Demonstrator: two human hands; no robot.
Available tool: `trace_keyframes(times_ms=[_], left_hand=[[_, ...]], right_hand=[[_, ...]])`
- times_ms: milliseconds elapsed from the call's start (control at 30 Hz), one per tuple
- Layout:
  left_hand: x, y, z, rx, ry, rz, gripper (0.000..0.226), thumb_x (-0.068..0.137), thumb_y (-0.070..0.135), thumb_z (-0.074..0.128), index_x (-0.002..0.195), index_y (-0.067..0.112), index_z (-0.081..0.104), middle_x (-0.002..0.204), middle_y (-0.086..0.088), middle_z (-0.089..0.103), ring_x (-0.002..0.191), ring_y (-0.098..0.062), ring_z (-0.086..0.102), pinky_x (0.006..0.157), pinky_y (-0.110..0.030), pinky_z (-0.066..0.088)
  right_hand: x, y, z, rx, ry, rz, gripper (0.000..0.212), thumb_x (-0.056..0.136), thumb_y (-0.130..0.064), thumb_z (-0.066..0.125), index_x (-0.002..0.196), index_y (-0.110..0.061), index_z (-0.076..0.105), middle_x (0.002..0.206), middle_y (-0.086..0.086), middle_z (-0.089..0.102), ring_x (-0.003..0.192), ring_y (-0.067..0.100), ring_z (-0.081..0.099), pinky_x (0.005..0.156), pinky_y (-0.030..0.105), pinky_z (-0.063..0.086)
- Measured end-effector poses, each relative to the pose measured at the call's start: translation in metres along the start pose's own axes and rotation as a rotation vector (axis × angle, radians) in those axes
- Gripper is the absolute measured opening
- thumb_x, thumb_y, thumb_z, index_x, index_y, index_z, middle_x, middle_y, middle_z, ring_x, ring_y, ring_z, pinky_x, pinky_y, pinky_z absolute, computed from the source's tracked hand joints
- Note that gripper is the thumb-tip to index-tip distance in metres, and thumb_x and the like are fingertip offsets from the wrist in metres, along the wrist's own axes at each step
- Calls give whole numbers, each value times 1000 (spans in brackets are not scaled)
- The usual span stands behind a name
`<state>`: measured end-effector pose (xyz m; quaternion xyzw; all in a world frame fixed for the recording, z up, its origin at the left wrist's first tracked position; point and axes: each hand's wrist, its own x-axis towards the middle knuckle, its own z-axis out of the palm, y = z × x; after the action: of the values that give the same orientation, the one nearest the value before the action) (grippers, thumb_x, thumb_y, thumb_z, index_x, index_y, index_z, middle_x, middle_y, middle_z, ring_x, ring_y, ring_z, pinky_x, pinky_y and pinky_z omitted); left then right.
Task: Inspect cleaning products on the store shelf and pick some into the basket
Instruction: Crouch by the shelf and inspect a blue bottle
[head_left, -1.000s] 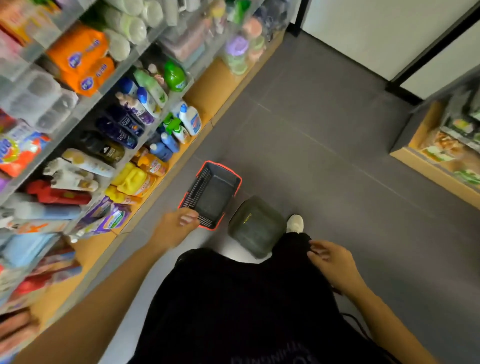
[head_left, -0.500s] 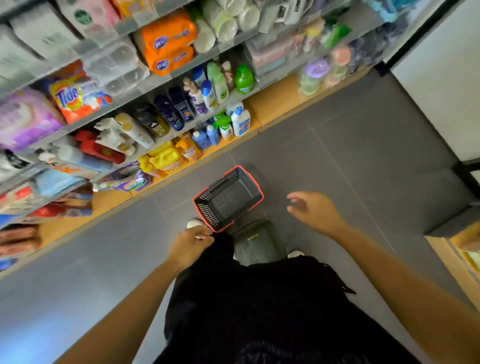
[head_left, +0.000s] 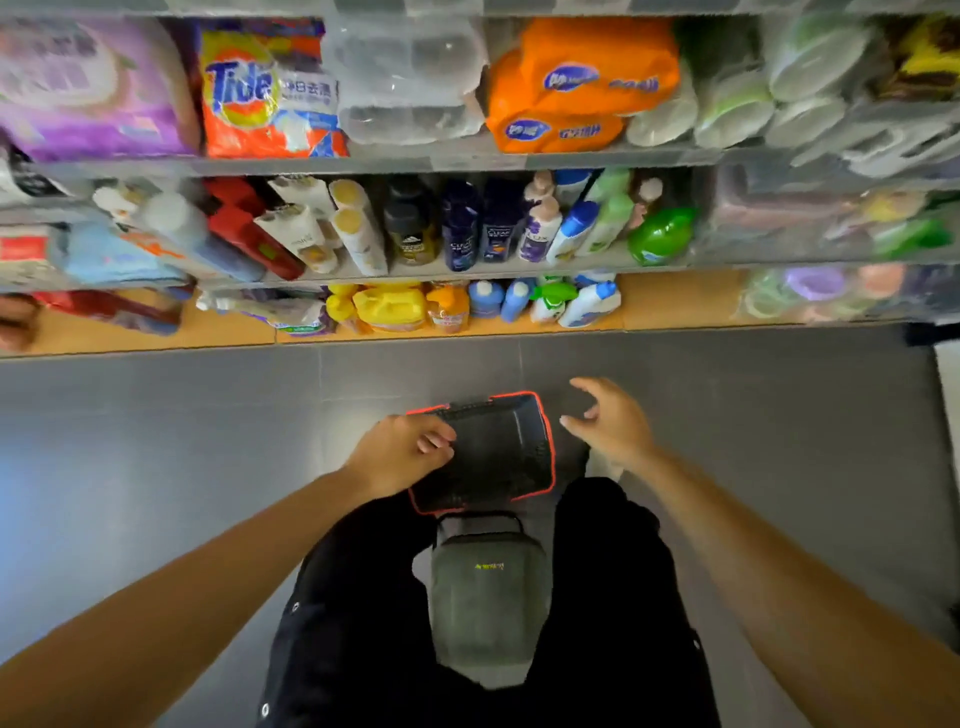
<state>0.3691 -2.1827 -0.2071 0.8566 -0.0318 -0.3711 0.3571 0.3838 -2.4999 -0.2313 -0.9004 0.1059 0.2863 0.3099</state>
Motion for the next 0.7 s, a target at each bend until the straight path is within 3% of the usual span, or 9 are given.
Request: trace_keyframes(times_ms=[67, 167, 267, 367, 433, 533, 700], left_hand=[[37, -15, 16, -33, 72, -20, 13, 89, 23, 74, 98, 32, 73, 83, 25, 67, 75, 8, 64, 76, -13, 48], [90, -45, 46, -112, 198, -56, 15, 89, 22, 75, 102, 26, 76, 87, 18, 72, 79, 2, 67, 79, -20, 52], [142, -80, 73, -169, 274, -54, 13, 89, 20, 75, 102, 23, 76, 89, 12, 75, 82, -4, 70, 78, -28, 56], [193, -113, 91, -145, 316, -21, 13, 89, 17, 75, 102, 21, 76, 92, 9, 76, 82, -5, 71, 80, -32, 57], [225, -131, 97, -109, 332, -5, 15, 89, 19, 75, 104, 21, 76, 95, 7, 76, 84, -8, 71, 81, -33, 57], [267, -153, 92, -21, 356, 39, 18, 89, 22, 76, 107, 19, 75, 98, 4, 76, 87, -10, 71, 83, -32, 56], [318, -168, 85, 57, 452, 152, 13, 90, 22, 75, 100, 15, 75, 92, 3, 73, 79, -10, 66, 78, -34, 56]], right_hand=[[71, 3, 14, 6, -28, -113, 61, 78, -33, 82, 133, -23, 60, 127, -1, 60, 77, 9, 60, 71, 22, 42], [172, 6, 53, 5, -57, -253, 61, 79, -31, 82, 134, -16, 59, 133, 3, 58, 89, 17, 65, 74, 23, 44], [263, 10, 106, 4, -26, -361, 63, 84, -18, 78, 140, -7, 52, 147, 11, 48, 125, 29, 56, 100, 31, 44], [329, 14, 155, 38, 54, -380, 71, 88, -11, 72, 150, -3, 38, 156, 17, 35, 133, 36, 48, 111, 45, 39], [363, 19, 179, 3, 150, -380, 73, 90, -16, 71, 152, -5, 34, 154, 18, 37, 135, 38, 46, 110, 46, 38], [392, 24, 196, -65, 319, -449, 64, 90, -21, 70, 148, -13, 44, 149, 14, 45, 127, 40, 52, 99, 49, 45], [400, 32, 200, -113, 482, -562, 38, 87, -32, 72, 119, -12, 65, 121, 11, 62, 105, 38, 60, 78, 46, 48]])
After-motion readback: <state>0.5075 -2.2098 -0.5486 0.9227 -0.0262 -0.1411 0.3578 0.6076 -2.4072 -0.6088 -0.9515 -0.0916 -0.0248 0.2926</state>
